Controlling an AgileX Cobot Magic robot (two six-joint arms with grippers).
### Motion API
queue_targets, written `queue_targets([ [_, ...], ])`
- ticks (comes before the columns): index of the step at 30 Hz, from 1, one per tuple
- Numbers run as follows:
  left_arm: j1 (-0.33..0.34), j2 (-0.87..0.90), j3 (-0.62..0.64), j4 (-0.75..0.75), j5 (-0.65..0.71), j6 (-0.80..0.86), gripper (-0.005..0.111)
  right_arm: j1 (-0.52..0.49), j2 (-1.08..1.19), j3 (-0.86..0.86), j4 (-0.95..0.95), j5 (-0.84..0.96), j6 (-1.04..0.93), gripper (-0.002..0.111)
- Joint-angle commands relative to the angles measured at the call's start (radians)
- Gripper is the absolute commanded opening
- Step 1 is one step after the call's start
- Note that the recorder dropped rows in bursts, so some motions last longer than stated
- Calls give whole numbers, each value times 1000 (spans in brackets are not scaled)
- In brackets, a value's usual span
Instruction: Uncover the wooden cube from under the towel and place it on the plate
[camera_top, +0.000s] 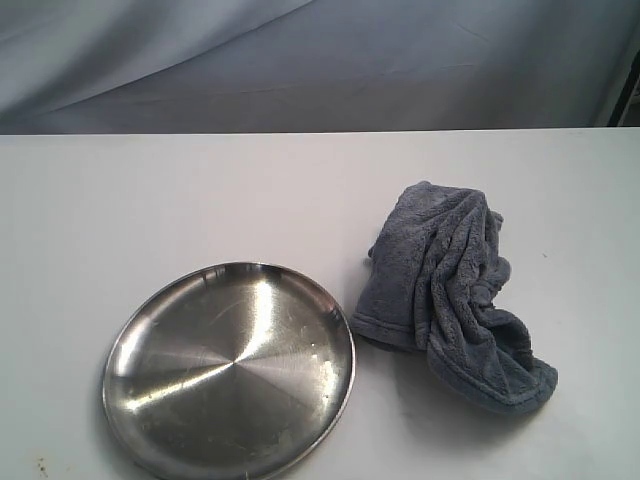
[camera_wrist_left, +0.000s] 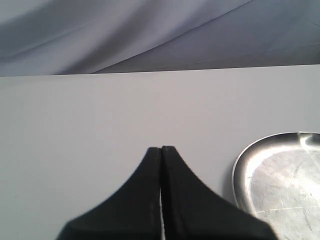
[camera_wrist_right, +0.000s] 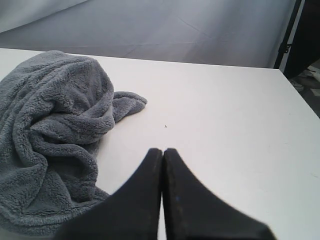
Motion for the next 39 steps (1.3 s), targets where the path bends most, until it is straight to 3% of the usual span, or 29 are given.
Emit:
queue_targets([
  [1, 1, -3, 3, -6, -11, -2, 0, 2, -4, 4, 3, -1, 2, 0],
  [9, 1, -3, 3, -6, -11, -2, 0, 2, -4, 4, -5, -33, -3, 0],
  [18, 1, -3, 3, -6, -11, -2, 0, 2, -4, 4, 41, -284, -3, 0],
  [24, 1, -3, 3, -6, -11, -2, 0, 2, -4, 4, 186, -410, 6, 0],
  [33, 1, -3, 3, -6, -11, -2, 0, 2, -4, 4, 311, -420, 40, 0],
  [39, 1, -3, 3, -6, -11, -2, 0, 2, -4, -82, 318, -294, 66, 0],
])
